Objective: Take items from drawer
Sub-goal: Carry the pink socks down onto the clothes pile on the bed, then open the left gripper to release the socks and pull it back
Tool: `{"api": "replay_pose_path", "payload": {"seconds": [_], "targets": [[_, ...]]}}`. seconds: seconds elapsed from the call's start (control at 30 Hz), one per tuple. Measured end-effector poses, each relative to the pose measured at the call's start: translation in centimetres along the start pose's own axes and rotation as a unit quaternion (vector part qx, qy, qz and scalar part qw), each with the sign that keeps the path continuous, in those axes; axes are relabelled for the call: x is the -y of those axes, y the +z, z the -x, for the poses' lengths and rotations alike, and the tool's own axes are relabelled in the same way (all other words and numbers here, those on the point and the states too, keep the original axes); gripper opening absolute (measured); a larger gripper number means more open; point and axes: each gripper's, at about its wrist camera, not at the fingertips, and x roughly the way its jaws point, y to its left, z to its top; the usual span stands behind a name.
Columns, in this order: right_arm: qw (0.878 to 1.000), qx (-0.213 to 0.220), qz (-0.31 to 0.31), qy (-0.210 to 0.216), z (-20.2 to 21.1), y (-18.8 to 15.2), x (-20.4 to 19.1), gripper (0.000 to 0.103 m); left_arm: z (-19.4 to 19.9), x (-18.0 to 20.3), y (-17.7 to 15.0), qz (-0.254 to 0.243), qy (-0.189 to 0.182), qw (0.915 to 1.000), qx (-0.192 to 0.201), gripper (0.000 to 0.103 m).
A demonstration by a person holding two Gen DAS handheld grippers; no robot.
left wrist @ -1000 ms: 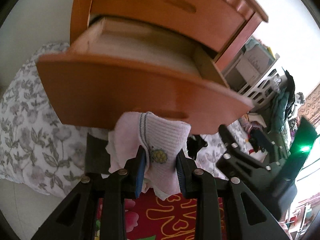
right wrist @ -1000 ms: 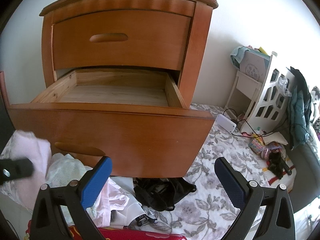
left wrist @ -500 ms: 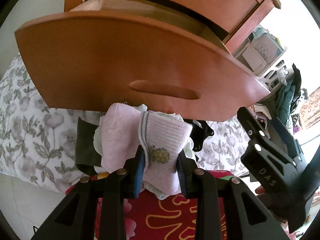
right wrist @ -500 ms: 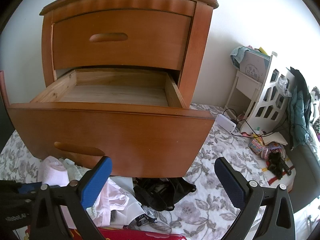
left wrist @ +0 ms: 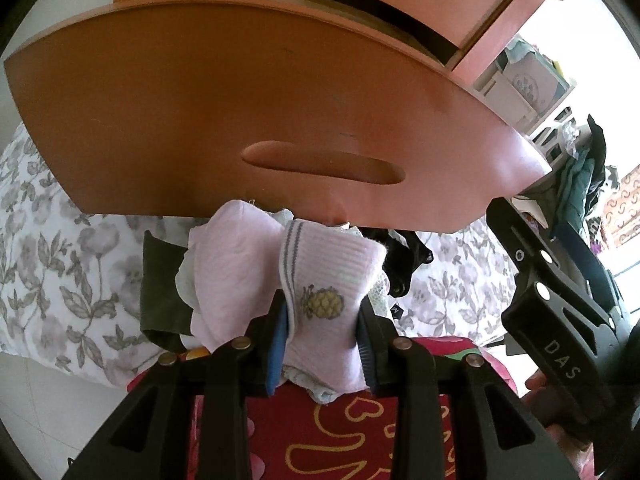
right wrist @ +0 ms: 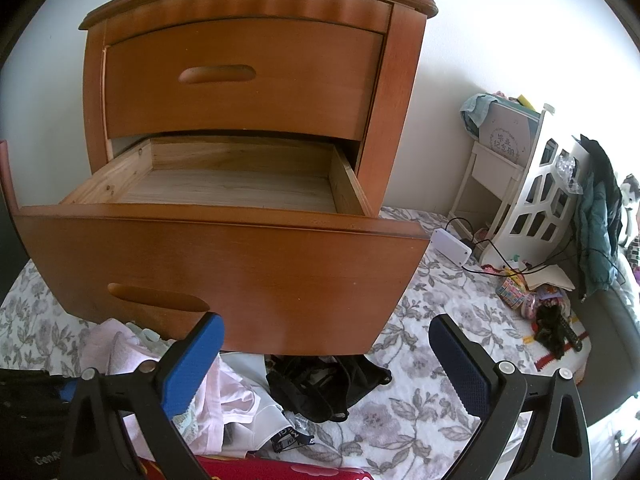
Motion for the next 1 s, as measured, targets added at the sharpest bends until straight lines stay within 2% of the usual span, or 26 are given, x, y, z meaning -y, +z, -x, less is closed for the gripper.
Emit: {"api": "replay_pose_path", "payload": {"seconds": [0.23, 0.43, 0.5, 0.7, 0.83, 1.0], "targets": [[1.000, 0.000, 0.000, 0.000, 0.1, 0.0, 0.1, 0.103, -0.5, 0.3, 0.3, -0.008, 0.004, 1.0000, 0.001, 0.033], [1.000, 0.000, 0.000, 0.000, 0.0, 0.0, 0.1, 0.103, 0.0, 0.3, 0.1, -0.004, 0.002, 1.0000, 0.006, 0.042], [1.000, 0.000, -0.001, 0.001, 0.0, 0.0, 0.1, 0.103, 0.3, 0.3, 0.1, -0.002, 0.002, 1.0000, 0.009, 0.049], [1.000, -0.001, -0.001, 0.001, -0.1, 0.0, 0.1, 0.103, 1.6, 0.3, -0.2, 0.000, 0.001, 0.9999, 0.013, 0.055], [1.000, -0.001, -0.001, 0.001, -0.1, 0.0, 0.1, 0.103, 3.0, 0.6, -0.2, -0.007, 0.000, 0.9996, 0.027, 0.057], [1.000, -0.001, -0.001, 0.001, -0.1, 0.0, 0.1, 0.103, 4.9, 0.3, -0.1, 0.000, 0.019, 0.9982, 0.057, 0.058]]}}
